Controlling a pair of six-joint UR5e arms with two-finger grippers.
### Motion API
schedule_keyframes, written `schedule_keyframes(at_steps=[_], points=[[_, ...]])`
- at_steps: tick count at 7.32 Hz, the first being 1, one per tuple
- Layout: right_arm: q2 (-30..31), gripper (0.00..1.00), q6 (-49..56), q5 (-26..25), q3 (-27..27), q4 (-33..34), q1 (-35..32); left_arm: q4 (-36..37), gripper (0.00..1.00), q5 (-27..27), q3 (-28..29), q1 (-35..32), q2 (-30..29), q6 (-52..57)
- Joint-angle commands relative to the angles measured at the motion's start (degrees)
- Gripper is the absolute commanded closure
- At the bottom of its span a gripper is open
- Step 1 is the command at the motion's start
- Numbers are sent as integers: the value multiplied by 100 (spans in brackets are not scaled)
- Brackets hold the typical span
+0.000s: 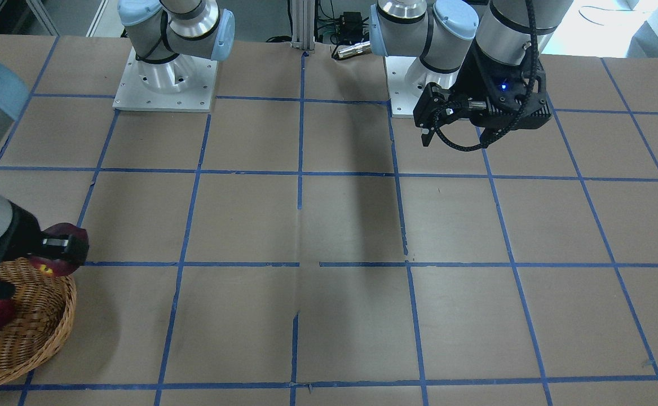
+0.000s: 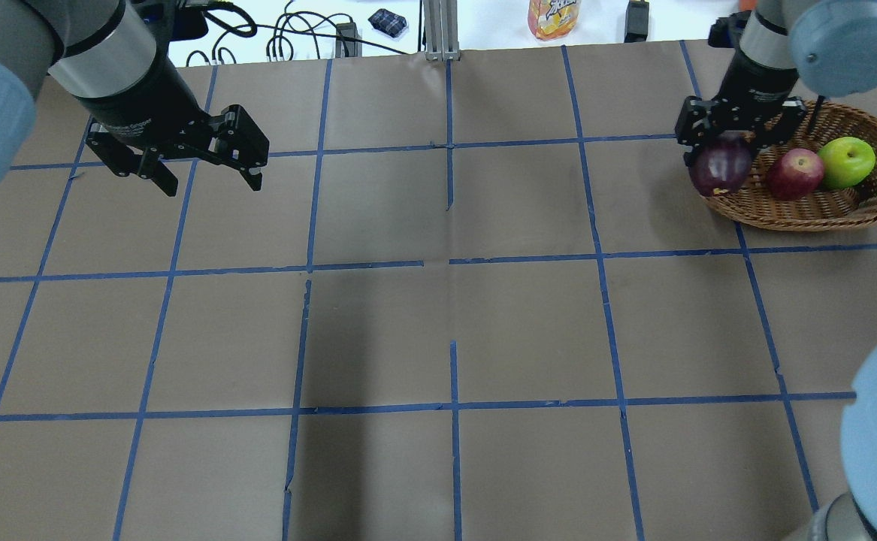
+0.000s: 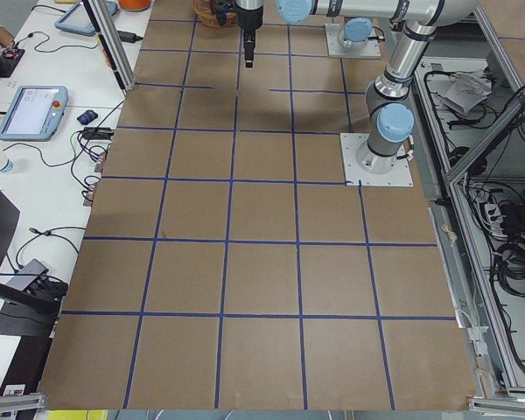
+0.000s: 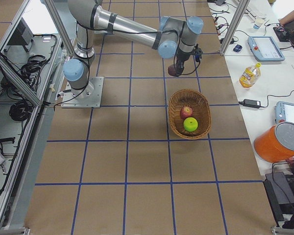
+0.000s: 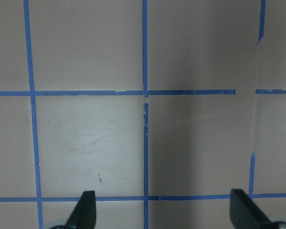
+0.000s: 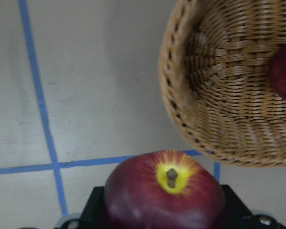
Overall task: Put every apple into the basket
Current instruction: 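Open the right gripper to drop the dark red apple into the basket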
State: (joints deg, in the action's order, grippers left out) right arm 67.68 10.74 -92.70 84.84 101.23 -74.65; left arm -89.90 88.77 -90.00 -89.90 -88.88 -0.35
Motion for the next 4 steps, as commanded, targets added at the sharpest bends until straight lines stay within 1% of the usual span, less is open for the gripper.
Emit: schedule_keyframes(at_steps=[1, 2, 4], points=[[-596, 100, 534, -430, -29, 834, 521, 16, 0, -9, 0, -10, -7, 0], [-798, 100, 596, -441, -21, 1167, 521, 16, 0, 9, 0, -10, 2, 0], [-853, 100, 613, -380, -12, 1136, 513, 16, 0, -9, 0, -19, -7, 0]])
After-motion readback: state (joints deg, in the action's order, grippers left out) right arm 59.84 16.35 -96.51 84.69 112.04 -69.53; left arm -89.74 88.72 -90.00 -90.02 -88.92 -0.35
